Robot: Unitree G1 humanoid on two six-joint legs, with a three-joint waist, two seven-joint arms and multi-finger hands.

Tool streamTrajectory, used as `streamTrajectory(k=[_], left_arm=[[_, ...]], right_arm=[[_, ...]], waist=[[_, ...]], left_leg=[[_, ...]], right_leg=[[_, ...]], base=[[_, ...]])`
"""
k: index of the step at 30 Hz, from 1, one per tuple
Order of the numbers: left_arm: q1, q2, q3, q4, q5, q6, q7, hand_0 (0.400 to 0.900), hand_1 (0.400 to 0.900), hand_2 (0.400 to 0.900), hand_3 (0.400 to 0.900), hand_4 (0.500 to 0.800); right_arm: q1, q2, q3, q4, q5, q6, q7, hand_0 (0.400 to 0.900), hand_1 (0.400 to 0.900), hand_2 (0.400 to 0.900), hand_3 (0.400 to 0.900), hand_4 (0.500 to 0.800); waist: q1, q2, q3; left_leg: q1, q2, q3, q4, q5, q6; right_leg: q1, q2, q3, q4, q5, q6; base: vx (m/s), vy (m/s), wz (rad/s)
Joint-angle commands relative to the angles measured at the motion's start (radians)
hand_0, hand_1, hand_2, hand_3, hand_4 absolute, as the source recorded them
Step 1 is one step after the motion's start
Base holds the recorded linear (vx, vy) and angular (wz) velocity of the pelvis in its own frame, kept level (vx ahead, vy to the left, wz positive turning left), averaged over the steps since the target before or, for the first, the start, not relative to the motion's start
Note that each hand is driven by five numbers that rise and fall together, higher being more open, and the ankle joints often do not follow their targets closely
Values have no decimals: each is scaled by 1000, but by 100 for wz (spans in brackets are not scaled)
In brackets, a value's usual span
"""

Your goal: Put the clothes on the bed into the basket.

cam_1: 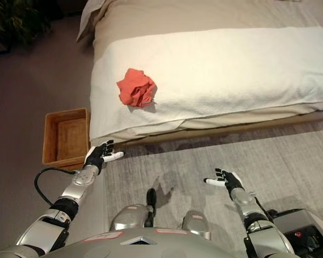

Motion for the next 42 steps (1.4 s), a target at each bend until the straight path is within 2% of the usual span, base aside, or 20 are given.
streamTrajectory(k=[1, 3, 5, 9, 14, 15, 16, 17, 18, 19, 21, 22, 24, 25, 26, 27, 28, 29, 33, 42], left_arm=[[-63, 41, 66, -85, 13, -60, 19, 900, 900, 900, 900, 800], [-80, 36, 63, -66, 15, -62, 19, 900, 900, 900, 900, 800], [-88, 31, 59, -63, 20, -66, 15, 900, 900, 900, 900, 800], [-97, 23, 66, -30, 36, -67, 11, 900, 900, 900, 900, 800], [-81, 14, 70, -27, 47, -62, 4, 900, 900, 900, 900, 800], [-77, 10, 66, -37, 45, -59, 0, 900, 900, 900, 900, 800], [-76, 10, 66, -37, 45, -58, 0, 900, 900, 900, 900, 800], [-82, 15, 57, -28, 62, -50, 2, 900, 900, 900, 900, 800], [-82, 12, 50, -24, 67, -46, -1, 900, 900, 900, 900, 800], [-90, 6, 40, -14, 62, -48, 2, 900, 900, 900, 900, 800], [-120, -1, 10, 3, 74, -50, 1, 900, 900, 900, 900, 800], [-137, 1, -7, 15, 113, -49, 13, 900, 900, 900, 900, 800], [-181, -2, -35, 46, 144, -45, 46, 900, 900, 900, 900, 800], [-214, 1, -46, 79, 201, -37, 108, 900, 900, 900, 900, 800], [-248, 0, -66, 92, 230, -32, 132, 900, 900, 900, 900, 800], [-287, 4, -92, 110, 289, -24, 167, 900, 900, 900, 900, 800], [-298, 3, -101, 119, 317, -23, 183, 900, 900, 900, 900, 800], [-317, 3, -101, 134, 353, -15, 226, 900, 900, 900, 900, 800], [-368, -8, -80, 180, 382, -6, 325, 900, 900, 900, 900, 800], [-377, 21, -40, 174, 441, 29, 395, 900, 900, 900, 900, 800]], right_arm=[[-27, -73, -14, -18, -4, -28, -3, 900, 900, 900, 900, 800], [-21, -72, -24, 6, 6, -29, -4, 900, 900, 900, 900, 800], [0, -73, -40, 17, 6, -31, -3, 900, 900, 900, 900, 800], [35, -70, -74, 32, 14, -30, -2, 900, 900, 900, 900, 800], [58, -68, -92, 25, 20, -28, 3, 900, 900, 900, 900, 800], [63, -70, -96, 20, 24, -29, 7, 900, 900, 900, 900, 800], [64, -71, -96, 20, 24, -29, 7, 900, 900, 900, 900, 800], [72, -71, -97, 10, 28, -27, 13, 900, 900, 900, 900, 800], [71, -71, -93, 14, 37, -30, 15, 900, 900, 900, 900, 800], [64, -76, -87, 21, 35, -34, 11, 900, 900, 900, 900, 800], [54, -93, -69, 10, 35, -36, 10, 900, 900, 900, 900, 800], [51, -101, -72, 11, 40, -38, 6, 900, 900, 900, 900, 800], [36, -110, -69, 39, 44, -37, -15, 900, 900, 900, 900, 800], [27, -113, -67, 47, 49, -42, -26, 900, 900, 900, 900, 800], [16, -117, -61, 43, 52, -46, -35, 900, 900, 900, 900, 800], [10, -119, -60, 47, 54, -50, -47, 900, 900, 900, 900, 800], [14, -114, -61, 48, 55, -57, -50, 900, 900, 900, 900, 800], [14, -110, -56, 58, 45, -61, -65, 900, 900, 900, 900, 800], [17, -86, -44, 92, 40, -66, -83, 900, 900, 900, 900, 800], [55, -53, -40, 127, 38, -63, -75, 900, 900, 900, 900, 800]], waist=[[-33, 11, 15], [-65, 2, 33], [-102, -16, 40], [-153, -28, 32], [-170, -35, 14], [-175, -35, 1], [-176, -34, 1], [-180, -32, -16], [-195, -33, -27], [-199, -22, -26], [-204, -30, -19], [-203, -33, -11], [-192, -47, 1], [-165, -51, 9], [-156, -64, 22], [-162, -65, 36], [-167, -63, 39], [-167, -59, 42], [-178, -59, 43], [-190, -56, 16]], left_leg=[[-39, 7, -60, 87, -34, -66], [0, -11, -90, 89, -60, -72], [64, -32, -121, 71, -93, -84], [169, -35, -173, 29, -145, -100], [247, -22, -209, 31, -189, -112], [276, -4, -228, 43, -196, -125], [277, -2, -229, 43, -197, -125], [292, 27, -237, 58, -204, -143], [300, 45, -237, 71, -199, -155], [288, 61, -239, 126, -178, -177], [196, 62, -252, 318, -121, -199], [156, 67, -243, 365, -102, -205], [74, 72, -224, 276, -115, -198], [6, 64, -232, 227, -125, -192], [-48, 63, -218, 223, -114, -194], [-67, 83, -168, 236, -112, -194], [-50, 88, -144, 218, -116, -193], [-37, 86, -132, 182, -118, -188], [-18, 82, -92, 127, -113, -183], [74, 93, -16, 60, -131, -184]], right_leg=[[-60, -46, 23, -247, 307, -34], [-106, -25, 56, -336, 296, -23], [-129, -4, 87, -490, 319, 7], [-171, 22, 89, -694, 389, 52], [-159, 33, 55, -707, 428, 66], [-159, 36, 52, -661, 431, 61], [-159, 37, 50, -658, 428, 61], [-159, 38, 18, -630, 388, 44], [-145, 61, 26, -622, 373, 31], [-134, 83, 29, -605, 350, 20], [-102, 96, 29, -602, 325, -13], [-85, 100, 16, -601, 311, -24], [-60, 85, 13, -618, 288, -23], [-36, 83, 27, -631, 273, -22], [-31, 70, 31, -634, 277, -25], [-35, 68, 29, -631, 272, -27], [-44, 79, 30, -629, 270, -28], [-54, 89, 33, -631, 268, -28], [-84, 85, 43, -651, 288, -23], [-81, 93, 71, -685, 303, -7]], base=[[264, 19, 33], [299, -53, 51], [372, -66, 52], [379, -47, 52], [311, -57, 29], [361, -84, 39], [420, -142, 45], [342, -155, 55], [418, -177, 51], [312, -138, 50], [215, -142, 41], [134, -110, 35], [104, -21, -5], [124, -22, -27], [109, -38, -17], [0, 0, 0], [23, 5, -14], [19, 22, -24], [-15, 36, -28], [42, 13, -31]])
